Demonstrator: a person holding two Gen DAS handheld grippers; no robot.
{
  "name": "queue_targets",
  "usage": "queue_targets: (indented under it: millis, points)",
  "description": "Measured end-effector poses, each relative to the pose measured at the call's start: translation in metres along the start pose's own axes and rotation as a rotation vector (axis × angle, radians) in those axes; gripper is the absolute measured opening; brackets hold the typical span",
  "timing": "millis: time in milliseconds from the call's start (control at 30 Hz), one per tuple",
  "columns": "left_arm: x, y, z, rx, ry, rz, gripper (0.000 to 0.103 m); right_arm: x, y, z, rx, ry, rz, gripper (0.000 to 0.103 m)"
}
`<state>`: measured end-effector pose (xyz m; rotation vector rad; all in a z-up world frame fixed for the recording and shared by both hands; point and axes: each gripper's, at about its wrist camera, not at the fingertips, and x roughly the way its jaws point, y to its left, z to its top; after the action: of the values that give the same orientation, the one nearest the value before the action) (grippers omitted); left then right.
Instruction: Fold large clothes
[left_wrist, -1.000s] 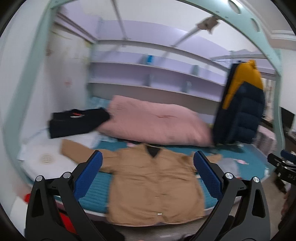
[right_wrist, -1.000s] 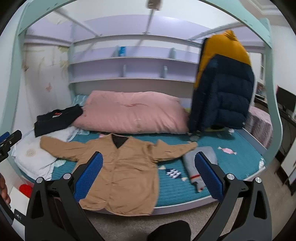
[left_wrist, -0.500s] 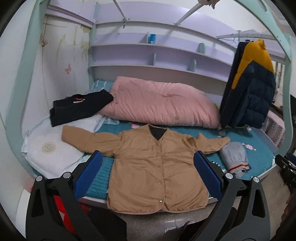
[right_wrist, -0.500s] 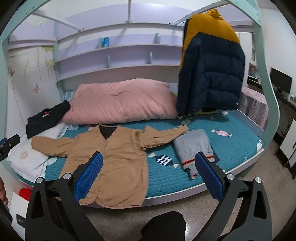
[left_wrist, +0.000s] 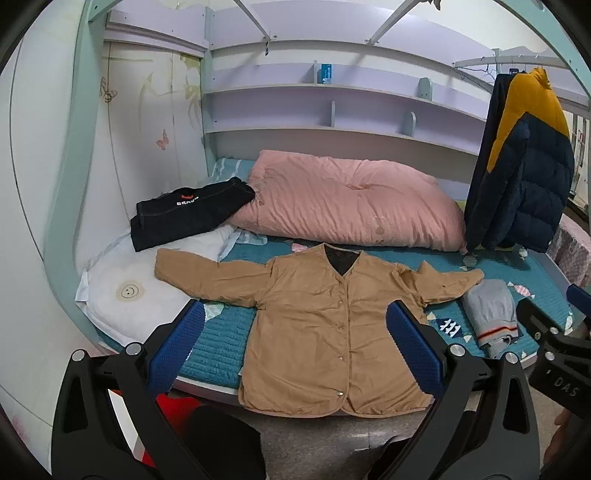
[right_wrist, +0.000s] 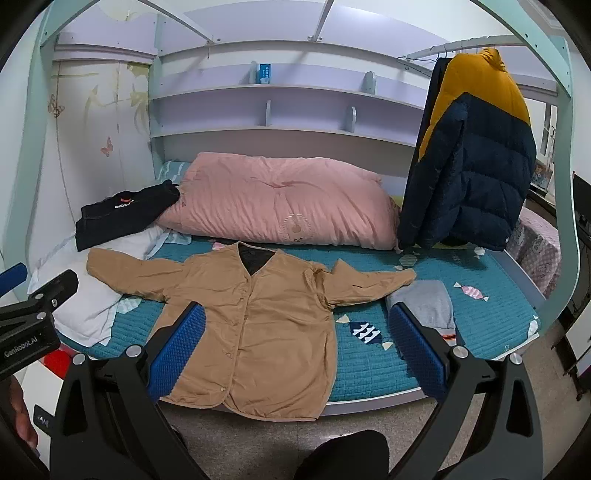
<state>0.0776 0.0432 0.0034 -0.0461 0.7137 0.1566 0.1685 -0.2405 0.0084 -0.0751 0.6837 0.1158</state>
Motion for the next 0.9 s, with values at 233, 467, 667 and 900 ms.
queue_targets:
  millis: [233,467,667,900]
  points:
    - [-0.007,-0.005,-0.001,0.013,-0.014,-0.008,0.099,-0.002,-0.002,-0.002,0.0,0.01,-0.028,0.096]
    - [-0.02,-0.015,0.0,0.014,-0.032,-0.037,0.099,-0.019,-0.011,-0.004,0.002,-0.009,-0.072,0.096]
    - [-0.037,-0.028,-0.002,0.034,-0.062,-0.049,0.099,-0.035,-0.025,-0.009,0.021,-0.022,-0.099,0.096]
    - [-0.053,-0.04,-0.006,0.043,-0.072,-0.079,0.099,-0.05,-0.035,-0.018,0.033,-0.024,-0.113,0.096]
